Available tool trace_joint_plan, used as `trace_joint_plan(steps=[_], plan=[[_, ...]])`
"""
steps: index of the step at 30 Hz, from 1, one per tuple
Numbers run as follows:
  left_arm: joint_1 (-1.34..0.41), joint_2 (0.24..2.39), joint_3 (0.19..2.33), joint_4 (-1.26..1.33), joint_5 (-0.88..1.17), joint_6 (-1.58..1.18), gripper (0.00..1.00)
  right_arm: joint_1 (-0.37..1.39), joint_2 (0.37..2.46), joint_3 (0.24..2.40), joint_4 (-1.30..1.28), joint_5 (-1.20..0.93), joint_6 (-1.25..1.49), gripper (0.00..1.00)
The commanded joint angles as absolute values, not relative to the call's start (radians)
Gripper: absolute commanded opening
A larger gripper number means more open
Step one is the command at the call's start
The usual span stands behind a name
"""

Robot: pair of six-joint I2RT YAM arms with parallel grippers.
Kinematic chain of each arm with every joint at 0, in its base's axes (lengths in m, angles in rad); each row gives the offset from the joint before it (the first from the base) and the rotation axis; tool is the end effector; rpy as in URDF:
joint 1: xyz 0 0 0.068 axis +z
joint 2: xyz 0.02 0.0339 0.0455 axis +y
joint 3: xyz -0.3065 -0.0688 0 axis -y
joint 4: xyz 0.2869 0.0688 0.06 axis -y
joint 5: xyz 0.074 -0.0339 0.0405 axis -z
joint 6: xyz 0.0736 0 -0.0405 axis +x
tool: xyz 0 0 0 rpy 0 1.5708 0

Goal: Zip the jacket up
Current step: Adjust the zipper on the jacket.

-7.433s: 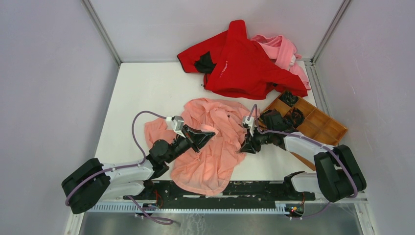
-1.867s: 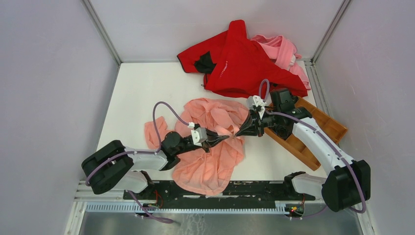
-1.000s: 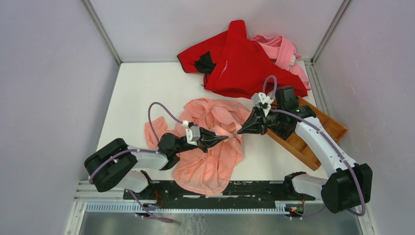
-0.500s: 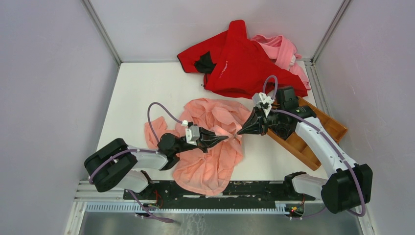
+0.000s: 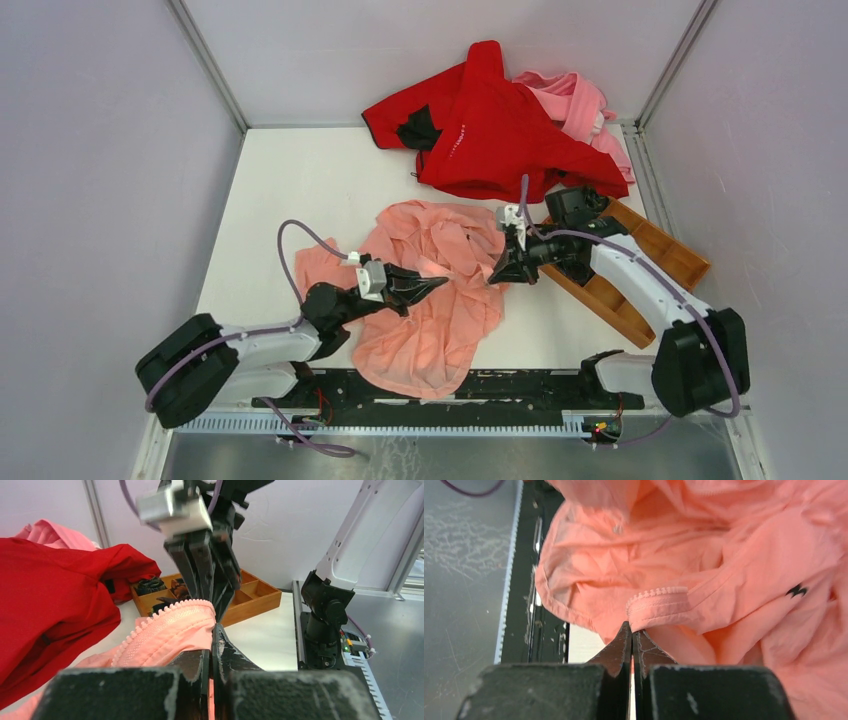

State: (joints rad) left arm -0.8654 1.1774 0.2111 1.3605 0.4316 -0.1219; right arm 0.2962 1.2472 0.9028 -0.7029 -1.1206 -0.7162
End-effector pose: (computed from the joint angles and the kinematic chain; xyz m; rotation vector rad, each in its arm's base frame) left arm 0.1354 -0.2065 0.2487 0.8213 0.9967 -1.1084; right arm 0.2349 0.1410 0.2719 -1.3579 1.7045 1.1987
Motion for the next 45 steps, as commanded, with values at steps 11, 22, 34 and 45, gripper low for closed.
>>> trace_joint_plan(steps=[11,22,34,45], plan=[[-0.863,0.904,0.114,1.064,0.270,-0.267,0.02,0.438,1.563,1.004,-0.712,-0.818,-0.685,0.01],[-0.861,0.915,0.104,1.078,0.267,-0.279,0.02,0.439,1.585,0.956,-0.654,-0.827,-0.677,0.16],[-0.862,0.898,0.089,1.095,0.260,-0.321,0.02,0.440,1.516,0.852,-0.561,-0.848,-0.659,0.23],[-0.861,0.894,0.088,1.088,0.252,-0.353,0.02,0.438,1.456,0.787,-0.506,-0.861,-0.648,0.28]])
